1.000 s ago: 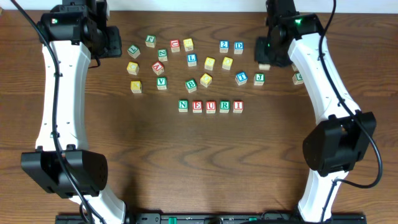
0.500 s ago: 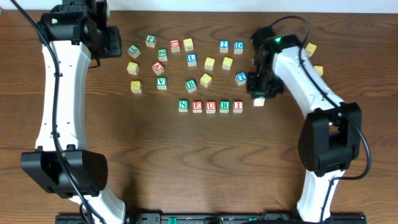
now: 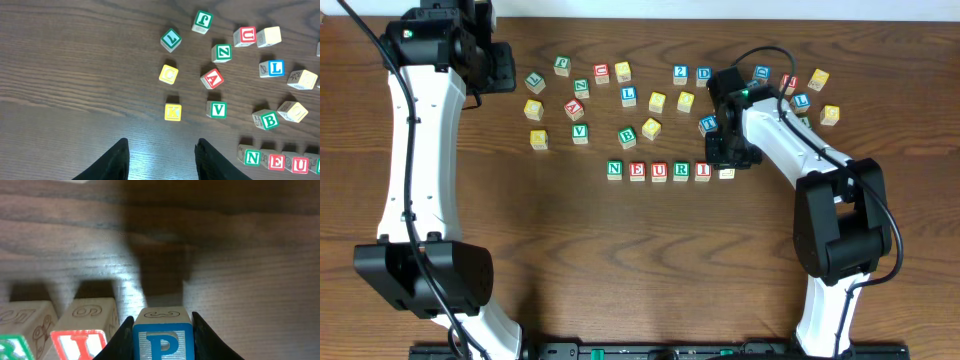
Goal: Spell out NEURIPS
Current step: 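Carry the P block down and set it right of the I block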
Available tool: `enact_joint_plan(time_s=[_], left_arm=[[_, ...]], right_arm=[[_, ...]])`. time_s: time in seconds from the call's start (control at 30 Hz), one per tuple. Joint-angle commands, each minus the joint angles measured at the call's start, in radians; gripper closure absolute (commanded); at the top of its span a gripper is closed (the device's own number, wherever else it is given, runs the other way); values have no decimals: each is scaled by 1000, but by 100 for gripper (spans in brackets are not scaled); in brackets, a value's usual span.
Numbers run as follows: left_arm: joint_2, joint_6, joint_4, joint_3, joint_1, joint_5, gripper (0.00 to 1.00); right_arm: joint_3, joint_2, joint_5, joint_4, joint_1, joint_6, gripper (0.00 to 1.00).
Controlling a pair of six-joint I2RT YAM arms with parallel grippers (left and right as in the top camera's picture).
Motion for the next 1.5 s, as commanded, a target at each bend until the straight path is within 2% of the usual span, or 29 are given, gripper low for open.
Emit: enact_joint_plan(time_s=[0.0,0.17,0.93,1.1,1.3,1.47], left_arm=[[0,-1,0,15,-3,-8,58],[0,-1,0,15,-3,-8,58],[0,-1,0,15,-3,-8,57],[0,-1,0,15,-3,-8,57],[0,-1,0,15,-3,-8,57],[0,-1,0,15,-3,-8,58]], right_arm=[[-29,8,23,35,7,16,76],[-52,8,23,69,7,42,76],[-53,8,-4,25,7,41,72],[-52,8,-5,27,7,41,58],[-43,6,-4,37,6,34,57],[48,2,-3,-7,-3,3,56]])
